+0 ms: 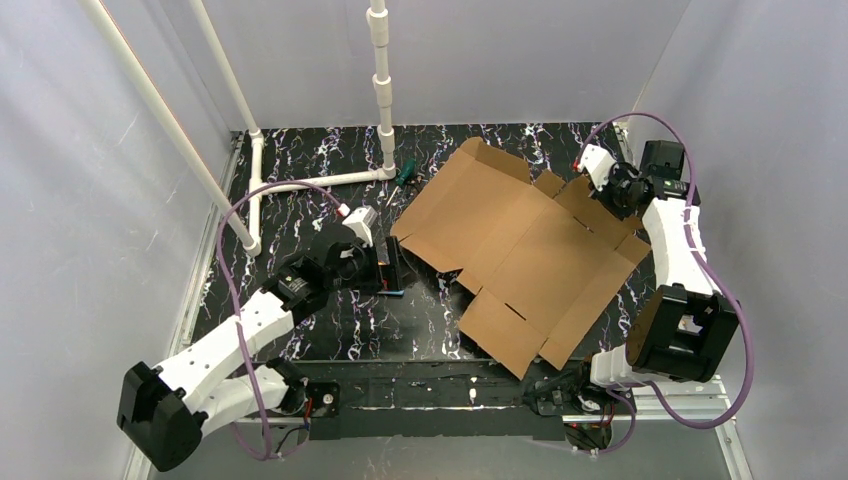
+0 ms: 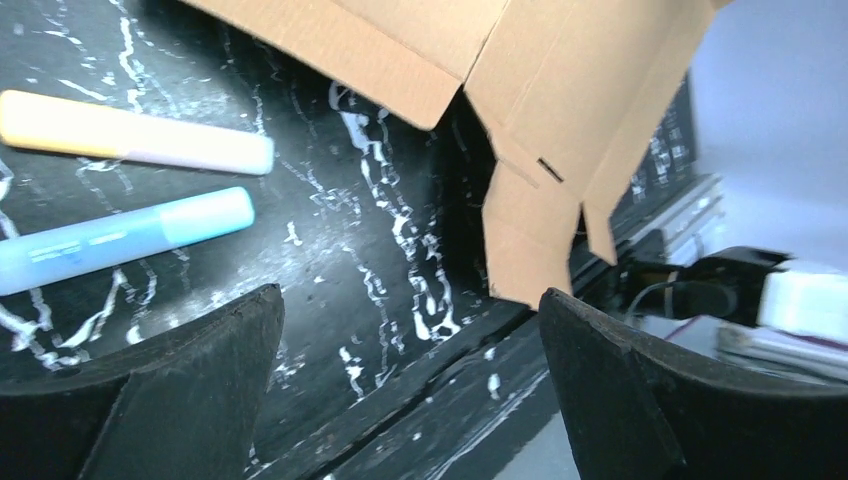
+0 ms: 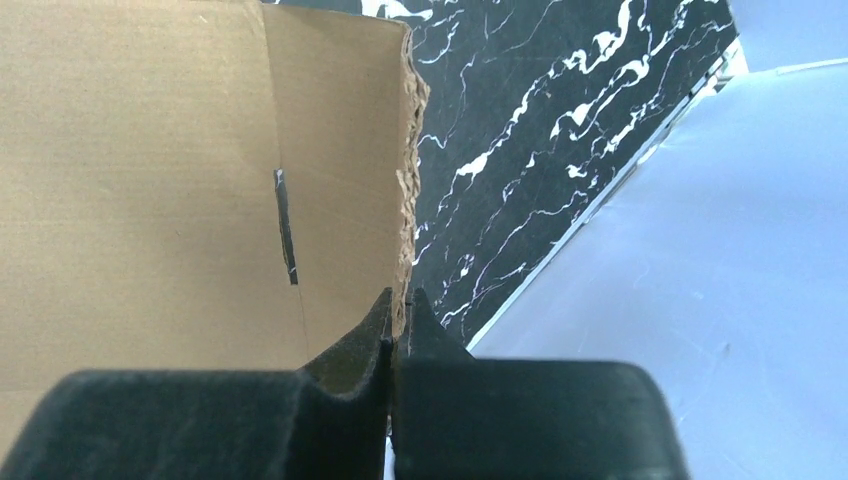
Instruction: Fold the paper box
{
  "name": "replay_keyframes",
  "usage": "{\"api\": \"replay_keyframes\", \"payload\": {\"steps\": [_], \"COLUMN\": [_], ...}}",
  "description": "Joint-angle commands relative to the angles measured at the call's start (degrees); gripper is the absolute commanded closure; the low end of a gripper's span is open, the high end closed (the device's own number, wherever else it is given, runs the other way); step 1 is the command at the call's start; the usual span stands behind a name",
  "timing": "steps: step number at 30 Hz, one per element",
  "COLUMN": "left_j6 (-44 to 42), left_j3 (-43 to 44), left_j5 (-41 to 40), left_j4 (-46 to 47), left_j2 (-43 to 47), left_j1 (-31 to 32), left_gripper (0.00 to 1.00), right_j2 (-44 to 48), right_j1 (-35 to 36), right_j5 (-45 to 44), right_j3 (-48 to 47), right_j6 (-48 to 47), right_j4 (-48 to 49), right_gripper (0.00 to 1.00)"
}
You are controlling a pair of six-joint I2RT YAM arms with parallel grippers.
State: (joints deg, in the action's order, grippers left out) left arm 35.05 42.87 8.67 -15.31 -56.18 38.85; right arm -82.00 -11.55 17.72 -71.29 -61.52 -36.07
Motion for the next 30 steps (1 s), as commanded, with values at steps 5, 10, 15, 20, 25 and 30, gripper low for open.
{"api": "replay_keyframes", "payload": {"steps": [5, 10, 15, 20, 25, 30], "left_j6": [15.0, 21.07, 25.53, 26.3, 27.51, 29.3], "left_j3": [-3.54, -1.78, -1.11, 0.93, 2.39, 3.08], "left_j5": [10.55, 9.1, 8.67, 7.93, 7.57, 8.28], "left_j4": [16.58, 18.35, 25.19, 29.28, 30.74, 33.27], "left_j2": [-8.7, -17.65, -25.63, -28.9, -31.51, -34.72], "left_j1": [-4.09, -7.14, -8.09, -8.09, -8.09, -8.09], "left_gripper": [0.02, 0.02, 0.02, 0.02, 0.13, 0.4], "right_j2": [1.84, 2.17, 2.73, 3.24, 3.18, 3.08], "right_j1": [0.04, 0.01, 0.0, 0.04, 0.01, 0.03], "right_j5": [5.61, 6.04, 6.53, 6.49, 7.01, 7.25], "right_j3": [-5.32, -4.81, -3.47, -2.63, -2.46, -2.3], "right_j6": [-1.15, 0.09, 1.41, 1.9, 2.87, 3.5], "right_j4": [0.63, 1.59, 2.51, 3.2, 3.59, 3.73], "right_gripper": [0.99, 0.99, 0.99, 0.99, 0.99, 0.99]}}
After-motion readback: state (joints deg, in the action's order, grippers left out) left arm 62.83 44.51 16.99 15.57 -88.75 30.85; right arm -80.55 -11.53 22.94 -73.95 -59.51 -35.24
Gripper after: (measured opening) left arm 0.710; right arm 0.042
